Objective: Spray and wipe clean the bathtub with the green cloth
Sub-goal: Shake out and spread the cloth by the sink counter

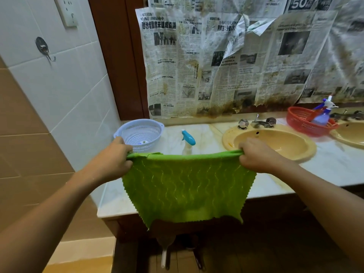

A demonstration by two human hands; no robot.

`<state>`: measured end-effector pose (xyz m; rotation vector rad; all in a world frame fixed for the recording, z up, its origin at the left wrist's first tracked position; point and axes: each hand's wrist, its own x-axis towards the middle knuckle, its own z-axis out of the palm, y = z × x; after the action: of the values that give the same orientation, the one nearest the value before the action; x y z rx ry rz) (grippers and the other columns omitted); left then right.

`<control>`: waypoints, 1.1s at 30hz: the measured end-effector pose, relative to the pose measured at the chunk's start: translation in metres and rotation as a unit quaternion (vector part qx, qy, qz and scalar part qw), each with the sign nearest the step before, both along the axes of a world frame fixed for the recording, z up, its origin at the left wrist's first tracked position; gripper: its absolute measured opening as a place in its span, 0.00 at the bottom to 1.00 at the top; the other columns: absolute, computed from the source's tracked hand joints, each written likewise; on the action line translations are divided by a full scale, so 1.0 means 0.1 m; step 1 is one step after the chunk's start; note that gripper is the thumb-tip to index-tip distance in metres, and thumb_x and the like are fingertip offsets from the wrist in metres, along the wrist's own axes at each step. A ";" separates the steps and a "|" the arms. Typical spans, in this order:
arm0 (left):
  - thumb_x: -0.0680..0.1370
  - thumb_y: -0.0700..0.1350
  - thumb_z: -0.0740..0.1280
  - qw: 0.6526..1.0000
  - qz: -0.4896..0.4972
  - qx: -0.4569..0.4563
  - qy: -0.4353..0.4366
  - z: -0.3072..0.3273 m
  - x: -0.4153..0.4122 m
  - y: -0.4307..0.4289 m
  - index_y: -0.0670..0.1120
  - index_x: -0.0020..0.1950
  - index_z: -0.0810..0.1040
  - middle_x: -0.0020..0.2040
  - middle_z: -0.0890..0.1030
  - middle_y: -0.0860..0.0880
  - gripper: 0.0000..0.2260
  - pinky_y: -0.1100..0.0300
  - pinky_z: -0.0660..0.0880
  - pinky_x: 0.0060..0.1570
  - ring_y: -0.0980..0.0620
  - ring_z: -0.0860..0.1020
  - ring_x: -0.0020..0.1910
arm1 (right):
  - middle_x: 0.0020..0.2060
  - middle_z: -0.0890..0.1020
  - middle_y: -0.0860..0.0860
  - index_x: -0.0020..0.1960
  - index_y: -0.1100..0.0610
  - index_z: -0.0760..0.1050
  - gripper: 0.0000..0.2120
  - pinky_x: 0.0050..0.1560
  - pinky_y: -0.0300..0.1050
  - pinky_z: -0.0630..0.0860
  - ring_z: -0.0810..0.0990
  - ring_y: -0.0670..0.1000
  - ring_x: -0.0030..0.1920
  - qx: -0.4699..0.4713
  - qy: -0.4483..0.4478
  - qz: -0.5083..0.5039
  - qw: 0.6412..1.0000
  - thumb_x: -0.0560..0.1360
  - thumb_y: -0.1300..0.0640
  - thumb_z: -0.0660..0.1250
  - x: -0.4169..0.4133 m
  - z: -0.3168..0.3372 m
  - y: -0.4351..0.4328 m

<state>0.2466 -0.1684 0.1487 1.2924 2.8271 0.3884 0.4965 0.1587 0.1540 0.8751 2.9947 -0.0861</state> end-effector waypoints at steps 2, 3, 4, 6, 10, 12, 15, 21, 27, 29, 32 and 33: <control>0.74 0.34 0.65 0.995 0.024 0.090 -0.035 0.00 0.02 -0.05 0.48 0.40 0.77 0.48 0.78 0.46 0.09 0.50 0.75 0.46 0.44 0.77 0.44 | 0.38 0.81 0.56 0.41 0.58 0.77 0.06 0.41 0.51 0.78 0.80 0.54 0.40 -0.114 0.093 -0.054 0.988 0.74 0.64 0.63 0.01 0.01 0.01; 0.75 0.32 0.64 0.986 0.044 0.141 -0.072 0.00 0.02 -0.07 0.46 0.43 0.80 0.45 0.81 0.45 0.10 0.49 0.76 0.47 0.44 0.79 0.44 | 0.37 0.83 0.58 0.41 0.60 0.77 0.05 0.42 0.53 0.79 0.82 0.56 0.39 -0.207 0.153 -0.079 0.963 0.74 0.65 0.63 0.02 0.04 0.01; 0.76 0.31 0.62 0.969 0.060 0.199 -0.130 0.01 0.04 -0.08 0.45 0.45 0.81 0.43 0.83 0.44 0.11 0.49 0.76 0.48 0.44 0.80 0.43 | 0.37 0.82 0.60 0.41 0.62 0.76 0.05 0.44 0.55 0.79 0.82 0.58 0.39 -0.305 0.216 -0.093 0.923 0.73 0.68 0.63 0.02 0.06 0.02; 0.78 0.29 0.59 0.913 0.072 0.310 -0.255 0.01 0.07 -0.08 0.39 0.47 0.80 0.42 0.82 0.41 0.11 0.47 0.77 0.50 0.43 0.78 0.42 | 0.38 0.76 0.61 0.43 0.63 0.72 0.05 0.41 0.54 0.75 0.76 0.58 0.39 -0.464 0.297 -0.099 0.829 0.72 0.70 0.62 0.04 0.16 0.00; 0.82 0.30 0.57 0.878 0.081 0.359 -0.307 0.03 0.11 -0.04 0.38 0.46 0.79 0.36 0.77 0.43 0.12 0.53 0.72 0.39 0.47 0.73 0.37 | 0.39 0.70 0.56 0.43 0.58 0.66 0.10 0.38 0.48 0.69 0.71 0.54 0.39 -0.599 0.360 -0.062 0.712 0.68 0.71 0.57 0.04 0.43 -0.10; 0.81 0.30 0.58 0.874 0.074 0.365 -0.313 0.06 0.13 -0.01 0.44 0.45 0.80 0.33 0.77 0.50 0.15 0.60 0.70 0.33 0.53 0.73 0.32 | 0.37 0.69 0.55 0.40 0.57 0.65 0.12 0.40 0.46 0.68 0.70 0.52 0.38 -0.634 0.345 -0.040 0.691 0.70 0.73 0.53 0.05 0.55 -0.12; 0.79 0.29 0.57 0.847 0.071 0.381 -0.364 0.17 0.18 0.01 0.45 0.43 0.79 0.29 0.78 0.51 0.16 0.66 0.70 0.26 0.56 0.74 0.27 | 0.47 0.75 0.60 0.51 0.63 0.74 0.08 0.51 0.48 0.73 0.76 0.56 0.48 -0.660 0.281 -0.022 0.696 0.73 0.67 0.61 0.08 0.63 -0.13; 0.79 0.30 0.55 0.766 0.024 0.438 -0.470 0.35 0.17 -0.17 0.40 0.45 0.77 0.31 0.80 0.48 0.12 0.64 0.75 0.30 0.53 0.78 0.31 | 0.51 0.84 0.56 0.61 0.57 0.81 0.13 0.55 0.51 0.79 0.82 0.55 0.51 -0.300 0.147 -0.001 0.943 0.77 0.63 0.72 0.20 0.67 0.01; 0.62 0.60 0.84 0.732 -0.079 0.463 -0.493 0.21 0.07 -0.24 0.45 0.44 0.86 0.39 0.85 0.45 0.22 0.62 0.81 0.41 0.51 0.84 0.38 | 0.42 0.83 0.61 0.46 0.55 0.83 0.09 0.51 0.51 0.80 0.81 0.61 0.45 -0.284 0.276 0.045 0.917 0.73 0.69 0.75 0.24 0.72 -0.04; 0.57 0.62 0.86 0.737 -0.093 0.477 -0.470 0.19 0.06 -0.15 0.47 0.42 0.86 0.38 0.84 0.47 0.25 0.63 0.79 0.42 0.53 0.82 0.37 | 0.46 0.83 0.64 0.43 0.54 0.84 0.16 0.55 0.57 0.80 0.82 0.61 0.48 -0.344 0.314 0.099 0.879 0.72 0.75 0.71 0.22 0.78 -0.13; 0.55 0.60 0.87 0.738 -0.117 0.472 -0.468 0.24 0.16 0.06 0.47 0.42 0.87 0.37 0.83 0.48 0.24 0.64 0.77 0.41 0.53 0.80 0.36 | 0.43 0.84 0.59 0.40 0.52 0.84 0.23 0.50 0.47 0.80 0.82 0.55 0.47 -0.368 0.315 0.201 0.851 0.70 0.81 0.69 0.04 0.91 -0.35; 0.58 0.56 0.87 0.736 -0.130 0.462 -0.477 0.27 0.21 0.15 0.48 0.43 0.87 0.37 0.83 0.48 0.20 0.64 0.77 0.41 0.53 0.80 0.36 | 0.43 0.84 0.58 0.41 0.55 0.84 0.21 0.49 0.46 0.81 0.82 0.54 0.47 -0.360 0.310 0.225 0.851 0.69 0.81 0.69 -0.04 0.96 -0.43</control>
<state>0.2674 -0.1533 0.1758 0.9871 1.4937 1.9094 0.4928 0.1158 0.2504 0.0355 3.1108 -1.6164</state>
